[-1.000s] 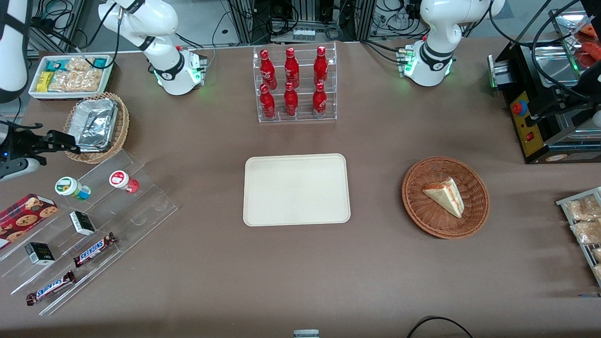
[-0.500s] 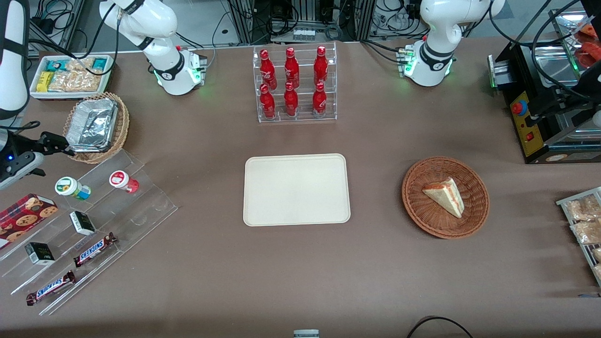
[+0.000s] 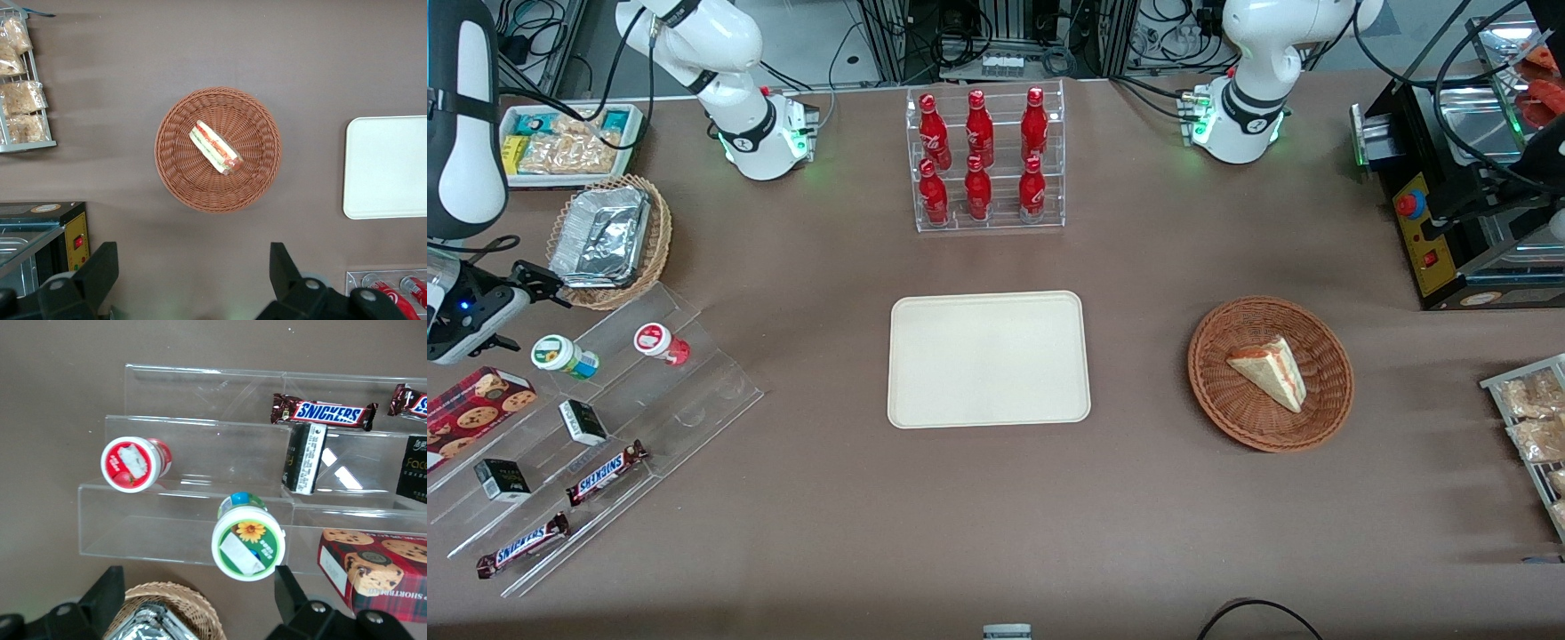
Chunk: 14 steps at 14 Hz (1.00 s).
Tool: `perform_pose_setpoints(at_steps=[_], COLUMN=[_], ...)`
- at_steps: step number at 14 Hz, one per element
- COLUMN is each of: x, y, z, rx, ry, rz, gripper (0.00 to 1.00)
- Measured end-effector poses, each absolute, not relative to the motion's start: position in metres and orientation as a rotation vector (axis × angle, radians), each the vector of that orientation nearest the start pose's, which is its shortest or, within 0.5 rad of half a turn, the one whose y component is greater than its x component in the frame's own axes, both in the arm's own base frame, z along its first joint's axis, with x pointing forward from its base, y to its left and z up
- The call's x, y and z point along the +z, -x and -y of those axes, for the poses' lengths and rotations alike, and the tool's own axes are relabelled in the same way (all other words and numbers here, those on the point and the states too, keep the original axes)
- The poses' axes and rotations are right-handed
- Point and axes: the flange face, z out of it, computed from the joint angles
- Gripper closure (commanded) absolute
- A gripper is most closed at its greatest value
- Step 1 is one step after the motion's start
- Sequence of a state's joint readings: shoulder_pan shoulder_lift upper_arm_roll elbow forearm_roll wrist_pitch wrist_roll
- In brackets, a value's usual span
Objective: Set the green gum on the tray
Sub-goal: 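Lower the right gripper toward the green-lidded gum tub on the acrylic stand, then close the right gripper on the green-lidded gum tub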
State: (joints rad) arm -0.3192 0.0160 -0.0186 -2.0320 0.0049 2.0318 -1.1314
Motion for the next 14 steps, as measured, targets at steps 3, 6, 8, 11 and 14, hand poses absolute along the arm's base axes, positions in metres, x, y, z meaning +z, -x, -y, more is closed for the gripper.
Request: perform_pose_setpoints(at_steps=[3, 6, 8, 11, 14], x=[0.426, 0.414, 0.406, 0.394, 0.385], y=[-0.524, -0.527, -0.530, -0.533, -0.536], z=[0.186, 0.195, 0.197, 0.199, 0.200], rx=[-0.008, -0.024, -0.029, -0.019, -0.018], ry=[2.892, 2.900, 2.903, 2.898, 2.898], rz=[1.227, 1.233, 1.236, 1.233, 1.233], gripper=[0.00, 0.00, 0.00, 0.00, 0.53])
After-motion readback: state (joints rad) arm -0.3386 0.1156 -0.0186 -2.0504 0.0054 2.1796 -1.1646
